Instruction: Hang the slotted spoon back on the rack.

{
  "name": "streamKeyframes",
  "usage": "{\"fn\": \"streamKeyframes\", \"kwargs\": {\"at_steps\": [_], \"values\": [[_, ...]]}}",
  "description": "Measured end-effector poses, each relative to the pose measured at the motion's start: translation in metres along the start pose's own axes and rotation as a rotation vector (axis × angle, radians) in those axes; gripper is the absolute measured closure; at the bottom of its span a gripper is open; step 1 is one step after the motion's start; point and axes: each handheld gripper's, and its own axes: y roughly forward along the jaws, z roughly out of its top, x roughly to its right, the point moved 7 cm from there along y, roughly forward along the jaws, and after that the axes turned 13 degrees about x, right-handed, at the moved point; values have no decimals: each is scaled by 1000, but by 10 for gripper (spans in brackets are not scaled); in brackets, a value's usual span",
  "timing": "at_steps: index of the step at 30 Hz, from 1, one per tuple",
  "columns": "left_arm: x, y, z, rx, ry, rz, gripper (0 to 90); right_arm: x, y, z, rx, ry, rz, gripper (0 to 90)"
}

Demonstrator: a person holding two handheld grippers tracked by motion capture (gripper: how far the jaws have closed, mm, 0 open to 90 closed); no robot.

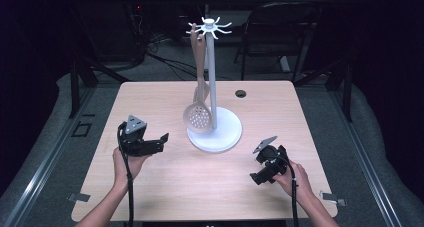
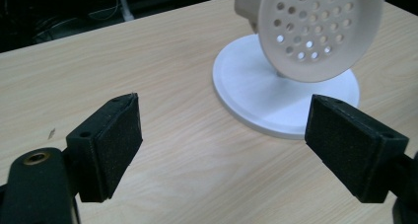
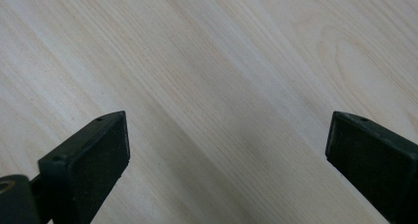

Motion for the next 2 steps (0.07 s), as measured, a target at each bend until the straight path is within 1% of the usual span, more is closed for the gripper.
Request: {"fn": "streamKeyframes", "kwargs": {"at_steps": [1, 2], "values": [[-2, 0, -2, -4, 1, 11, 137, 0, 1, 0, 11, 4, 3, 25], [-6, 0, -6, -11, 1, 25, 137, 0, 0, 0, 10, 2, 3, 24]]}}
